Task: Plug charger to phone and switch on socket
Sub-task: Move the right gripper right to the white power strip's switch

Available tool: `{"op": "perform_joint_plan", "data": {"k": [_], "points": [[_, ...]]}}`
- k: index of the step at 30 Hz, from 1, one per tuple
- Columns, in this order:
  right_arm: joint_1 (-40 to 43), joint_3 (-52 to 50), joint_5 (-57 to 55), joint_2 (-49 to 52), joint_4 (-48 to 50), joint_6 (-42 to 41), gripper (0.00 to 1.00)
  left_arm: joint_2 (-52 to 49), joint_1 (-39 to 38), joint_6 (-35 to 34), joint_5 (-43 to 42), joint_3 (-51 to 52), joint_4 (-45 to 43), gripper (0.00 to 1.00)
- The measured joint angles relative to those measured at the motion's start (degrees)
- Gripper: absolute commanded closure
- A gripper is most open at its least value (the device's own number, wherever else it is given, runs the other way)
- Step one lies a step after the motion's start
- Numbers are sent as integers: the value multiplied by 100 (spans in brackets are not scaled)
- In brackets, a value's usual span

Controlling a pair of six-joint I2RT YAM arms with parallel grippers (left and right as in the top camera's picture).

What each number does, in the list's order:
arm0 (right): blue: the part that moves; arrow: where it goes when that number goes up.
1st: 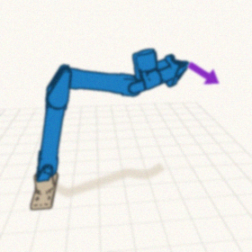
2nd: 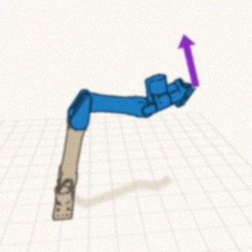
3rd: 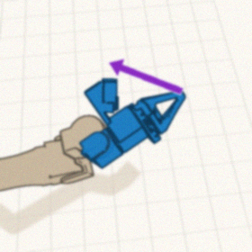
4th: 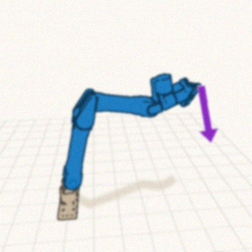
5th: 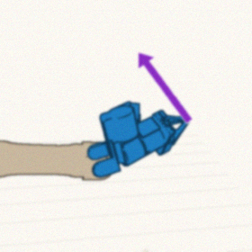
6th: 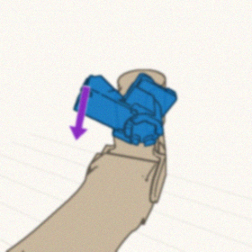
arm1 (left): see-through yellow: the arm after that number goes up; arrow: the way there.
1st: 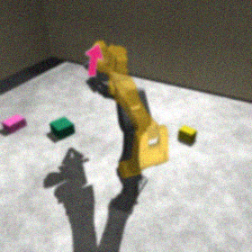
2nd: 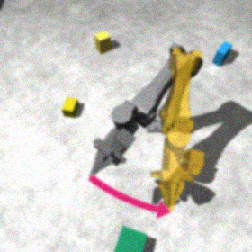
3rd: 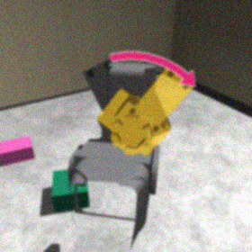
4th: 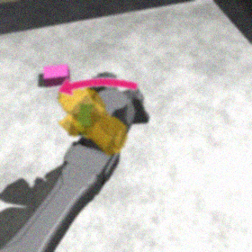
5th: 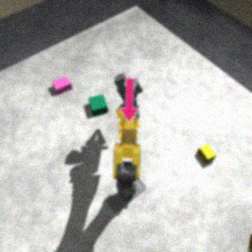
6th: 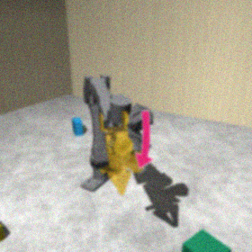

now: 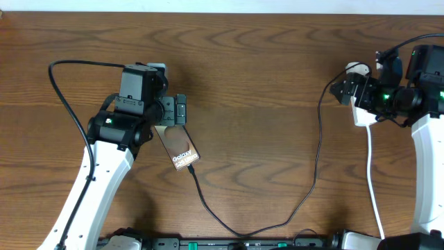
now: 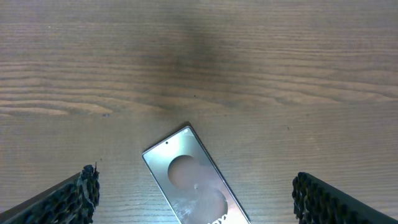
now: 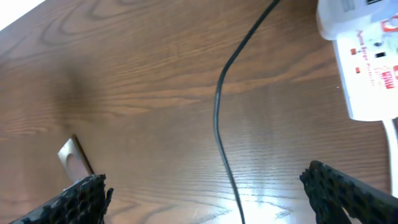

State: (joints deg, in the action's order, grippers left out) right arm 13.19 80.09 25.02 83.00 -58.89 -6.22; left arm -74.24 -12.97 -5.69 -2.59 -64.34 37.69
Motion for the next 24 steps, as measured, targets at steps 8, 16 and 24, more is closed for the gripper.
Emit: {"op": "perform_joint_plan", "data": {"k": [8,16,24], "points": [[608,400,-111,466,-98,197,1,0,0,0,-2,0,-28,2],[1204,1648,-151,1690,-564,675,1,-2,0,0,-2,0,-28,2],[1399,2446,-144,3254,-542,1200,1,-2,0,0,0,0,-28,2]]}}
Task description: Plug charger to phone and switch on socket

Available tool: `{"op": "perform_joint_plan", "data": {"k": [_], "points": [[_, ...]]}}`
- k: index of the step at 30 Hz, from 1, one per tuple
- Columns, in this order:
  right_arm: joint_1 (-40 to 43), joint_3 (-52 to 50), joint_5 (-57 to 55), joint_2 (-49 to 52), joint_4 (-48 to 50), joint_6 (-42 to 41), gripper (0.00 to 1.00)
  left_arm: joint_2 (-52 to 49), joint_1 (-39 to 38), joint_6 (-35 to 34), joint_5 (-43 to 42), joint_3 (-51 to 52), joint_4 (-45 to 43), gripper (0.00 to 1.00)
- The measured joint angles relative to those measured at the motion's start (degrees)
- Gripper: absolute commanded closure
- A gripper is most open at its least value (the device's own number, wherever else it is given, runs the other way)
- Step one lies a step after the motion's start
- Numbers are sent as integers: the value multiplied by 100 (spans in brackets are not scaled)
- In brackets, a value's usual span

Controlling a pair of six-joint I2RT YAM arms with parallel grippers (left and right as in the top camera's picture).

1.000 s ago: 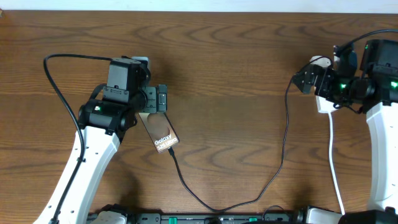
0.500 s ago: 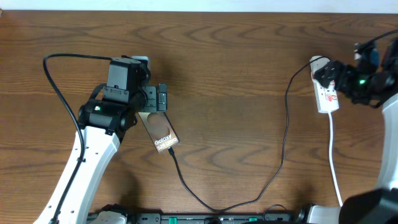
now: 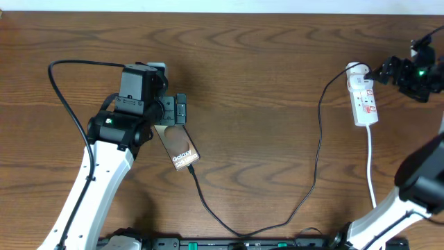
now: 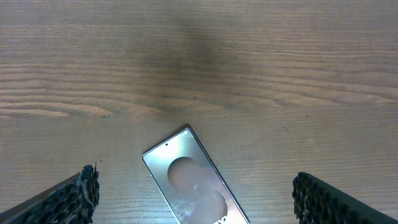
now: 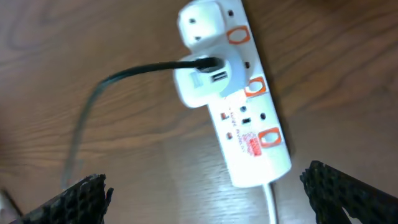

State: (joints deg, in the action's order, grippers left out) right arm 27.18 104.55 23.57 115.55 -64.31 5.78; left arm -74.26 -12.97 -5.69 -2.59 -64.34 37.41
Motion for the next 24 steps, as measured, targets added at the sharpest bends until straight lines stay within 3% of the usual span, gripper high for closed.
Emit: {"op": "perform_joint_plan", "data": {"k": [11,24], "points": [[2,72,216,1117,332,605,1,0,0,0,0,0,0,2],[-153,83,542,1180,487,988,1,0,0,0,0,0,2,2]]}}
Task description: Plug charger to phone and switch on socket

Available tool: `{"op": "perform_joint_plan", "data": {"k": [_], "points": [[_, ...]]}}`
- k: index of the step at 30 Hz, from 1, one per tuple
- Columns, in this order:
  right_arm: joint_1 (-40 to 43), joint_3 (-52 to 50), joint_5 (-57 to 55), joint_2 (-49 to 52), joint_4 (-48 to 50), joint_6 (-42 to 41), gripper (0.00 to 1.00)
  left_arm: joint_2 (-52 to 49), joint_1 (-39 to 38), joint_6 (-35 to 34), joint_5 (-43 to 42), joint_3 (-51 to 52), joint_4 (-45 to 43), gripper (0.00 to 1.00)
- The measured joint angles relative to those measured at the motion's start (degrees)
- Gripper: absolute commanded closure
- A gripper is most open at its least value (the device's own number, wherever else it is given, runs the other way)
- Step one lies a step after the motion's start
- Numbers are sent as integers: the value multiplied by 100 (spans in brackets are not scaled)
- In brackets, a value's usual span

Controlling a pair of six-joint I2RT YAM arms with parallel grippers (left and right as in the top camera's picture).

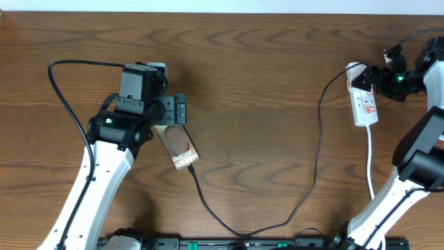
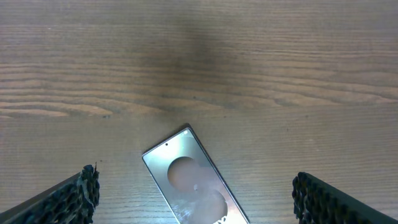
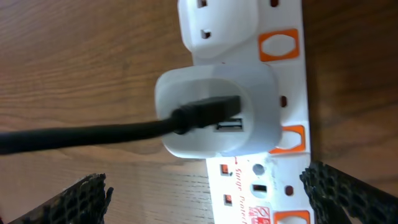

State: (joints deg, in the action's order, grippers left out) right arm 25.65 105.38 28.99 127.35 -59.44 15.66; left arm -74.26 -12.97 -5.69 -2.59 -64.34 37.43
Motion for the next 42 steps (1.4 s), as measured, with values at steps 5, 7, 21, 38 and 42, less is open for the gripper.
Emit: {"op": "perform_joint_plan", "data": {"k": [5,7,21,38,42], "points": [[-63,0,17,0,90,-2,1,0,0,0,-2,0,0,2],[-83,0,22,13,120,-13,1,0,0,0,-2,0,0,2],[-114,177,356,417,170,-70,3,2,0,0,0,0,0,2],[-127,874,-1174,520,-785,-1189,1,2,0,0,-2,0,0,2],[-2,1384,-1493,457,-1119,-1381,1,0,0,0,-2,0,0,2]]}}
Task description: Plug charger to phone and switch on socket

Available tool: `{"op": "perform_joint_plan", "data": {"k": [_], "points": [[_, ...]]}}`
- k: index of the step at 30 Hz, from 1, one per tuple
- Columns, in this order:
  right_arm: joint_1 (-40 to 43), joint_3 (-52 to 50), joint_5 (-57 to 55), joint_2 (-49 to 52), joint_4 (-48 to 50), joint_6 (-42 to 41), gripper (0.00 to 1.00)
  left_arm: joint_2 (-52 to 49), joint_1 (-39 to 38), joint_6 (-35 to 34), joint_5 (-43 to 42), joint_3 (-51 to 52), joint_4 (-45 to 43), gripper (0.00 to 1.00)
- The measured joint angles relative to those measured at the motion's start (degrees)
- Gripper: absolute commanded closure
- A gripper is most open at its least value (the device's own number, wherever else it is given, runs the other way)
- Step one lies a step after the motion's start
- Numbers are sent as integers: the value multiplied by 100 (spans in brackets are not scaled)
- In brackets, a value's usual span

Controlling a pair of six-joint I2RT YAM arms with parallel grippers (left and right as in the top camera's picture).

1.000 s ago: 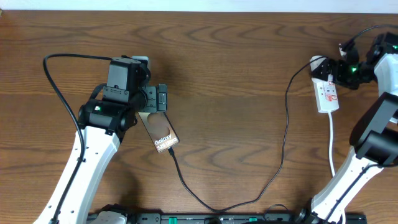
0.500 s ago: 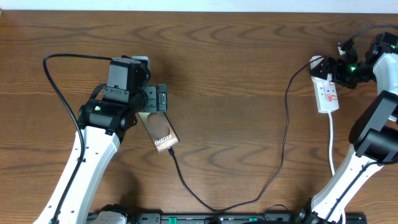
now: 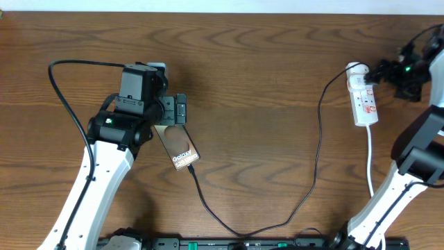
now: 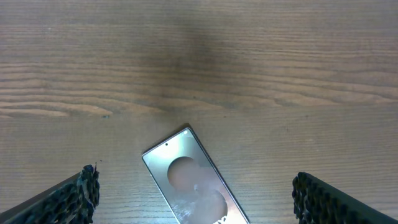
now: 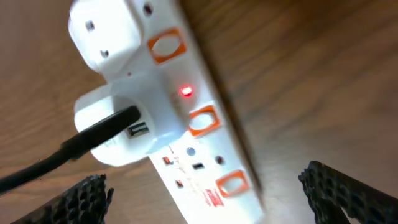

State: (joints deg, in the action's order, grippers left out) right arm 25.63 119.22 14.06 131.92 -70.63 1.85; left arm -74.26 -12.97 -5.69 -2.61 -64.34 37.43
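The phone (image 3: 182, 149) lies screen up on the wooden table, with the black charger cable (image 3: 318, 146) plugged into its lower end. In the left wrist view the phone (image 4: 193, 180) sits between the wide-apart fingers of my open left gripper (image 4: 196, 186), which hovers over its top end. The cable runs to a white adapter (image 5: 124, 127) seated in the white power strip (image 3: 363, 103). A red light (image 5: 186, 92) glows on the strip beside an orange switch (image 5: 202, 119). My right gripper (image 5: 205, 180) is open just above the strip, holding nothing.
The strip's own white lead (image 3: 370, 167) runs toward the table's front edge. The left arm's black cable (image 3: 66, 97) loops over the back left of the table. The strip lies close to the table's right edge.
A red light now glows on the power strip where none showed before. My right gripper has drawn back from the adapter and sits a little to the right. Left arm and phone are unchanged.
The phone had the cable in it throughout, with my left gripper open over it. My right gripper was left of the strip, then to its right, then close over the adapter and switches. Now it is backed off and the strip's light is on.
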Motion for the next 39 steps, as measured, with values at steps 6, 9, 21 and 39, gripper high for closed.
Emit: {"op": "perform_joint_plan", "data": {"k": [6,9,21,39], "points": [[11,142,-157,-815,-376,-125,1,0,0,0,2,0,0,2],[9,181,-181,-1421,-577,-181,1,2,0,0,0,0,0,2],[9,306,-192,-3049,-846,-293,1,0,0,0,2,0,0,2],[9,306,-192,-3038,-846,-293,1,0,0,0,2,0,0,2]]}}
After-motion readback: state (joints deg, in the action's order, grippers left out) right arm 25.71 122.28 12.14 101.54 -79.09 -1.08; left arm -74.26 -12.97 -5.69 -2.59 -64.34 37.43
